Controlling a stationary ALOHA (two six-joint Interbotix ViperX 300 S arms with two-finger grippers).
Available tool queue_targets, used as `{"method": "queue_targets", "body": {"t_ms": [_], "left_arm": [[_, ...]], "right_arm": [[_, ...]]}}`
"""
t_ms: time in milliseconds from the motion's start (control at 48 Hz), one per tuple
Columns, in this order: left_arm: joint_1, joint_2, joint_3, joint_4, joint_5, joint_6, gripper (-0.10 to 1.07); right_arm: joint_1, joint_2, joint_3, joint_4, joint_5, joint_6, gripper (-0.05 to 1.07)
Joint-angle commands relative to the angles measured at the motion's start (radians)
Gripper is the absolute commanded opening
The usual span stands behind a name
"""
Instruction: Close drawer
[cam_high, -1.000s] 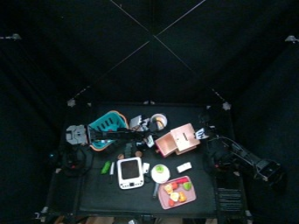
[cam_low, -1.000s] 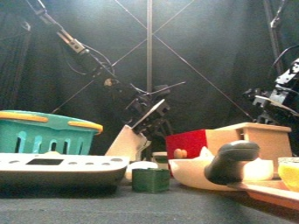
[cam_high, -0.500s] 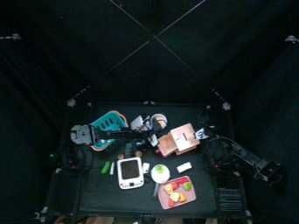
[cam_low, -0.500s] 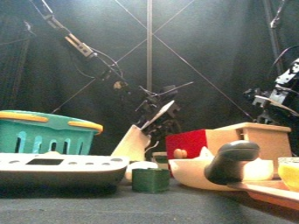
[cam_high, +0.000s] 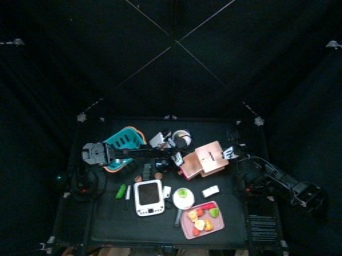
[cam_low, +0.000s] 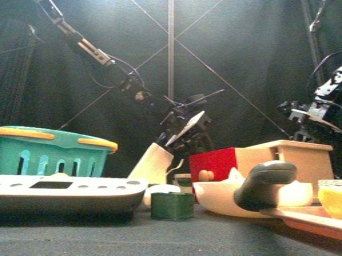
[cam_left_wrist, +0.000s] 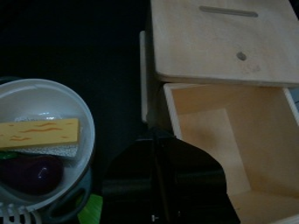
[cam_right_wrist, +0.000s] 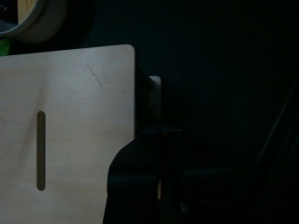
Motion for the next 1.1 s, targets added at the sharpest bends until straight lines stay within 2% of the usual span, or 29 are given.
{"method": "queue_targets", "body": {"t_ms": [0,625,1083], "left_arm": [[-0.008,-0.014,-0.031,0.003,-0.006,-0.002,0.42],[-0.023,0.018,-0.094,0.003,-0.008,-0.002,0.42],[0.005,-0.038,-0.086,0.002,-0.008,-0.006,0.41]], "right_arm": [[0.009,-0.003,-0.009,0.005,-0.006,-0.003,0.04],[0.015,-0.003,-0.008,0.005,-0.006,-0.003,0.04],[0.015,-0.003,0.002,0.002,-0.005,-0.003,0.04]]}}
